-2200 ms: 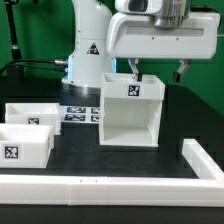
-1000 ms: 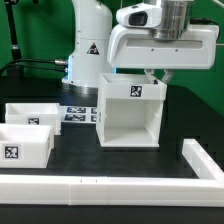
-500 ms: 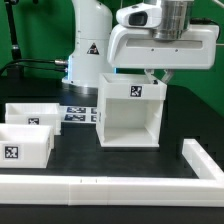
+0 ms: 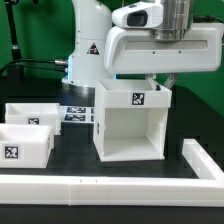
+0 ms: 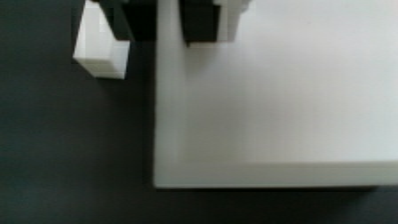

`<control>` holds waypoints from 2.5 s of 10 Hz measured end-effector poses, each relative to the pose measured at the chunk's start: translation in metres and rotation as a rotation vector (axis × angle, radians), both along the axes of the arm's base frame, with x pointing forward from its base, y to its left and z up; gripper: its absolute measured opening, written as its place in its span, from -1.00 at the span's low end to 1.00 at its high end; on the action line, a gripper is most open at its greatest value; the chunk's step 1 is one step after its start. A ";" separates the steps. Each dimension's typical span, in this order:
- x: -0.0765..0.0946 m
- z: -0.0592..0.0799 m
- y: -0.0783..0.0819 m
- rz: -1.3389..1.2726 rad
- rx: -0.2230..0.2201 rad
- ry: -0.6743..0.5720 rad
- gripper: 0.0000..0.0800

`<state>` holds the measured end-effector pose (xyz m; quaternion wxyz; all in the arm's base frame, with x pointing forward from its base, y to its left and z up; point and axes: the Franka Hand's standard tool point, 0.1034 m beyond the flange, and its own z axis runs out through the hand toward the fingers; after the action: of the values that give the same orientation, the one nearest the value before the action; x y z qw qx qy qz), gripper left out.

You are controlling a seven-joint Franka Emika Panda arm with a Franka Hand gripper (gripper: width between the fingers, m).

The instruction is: Assemble drawer

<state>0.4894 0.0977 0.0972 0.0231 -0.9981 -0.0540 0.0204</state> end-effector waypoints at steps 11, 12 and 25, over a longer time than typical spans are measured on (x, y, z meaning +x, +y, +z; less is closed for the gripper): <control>0.044 0.000 -0.012 -0.316 0.005 -0.020 -0.91; 0.050 0.000 -0.016 -0.427 0.006 -0.019 -0.91; 0.083 0.005 -0.020 -1.452 0.030 0.093 -0.91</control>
Offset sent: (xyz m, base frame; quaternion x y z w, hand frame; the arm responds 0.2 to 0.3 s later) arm 0.0279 -0.0092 -0.0022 -0.0115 0.0131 -0.0110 0.9998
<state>0.5720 0.0776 0.1019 0.0467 -0.7799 0.6227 0.0417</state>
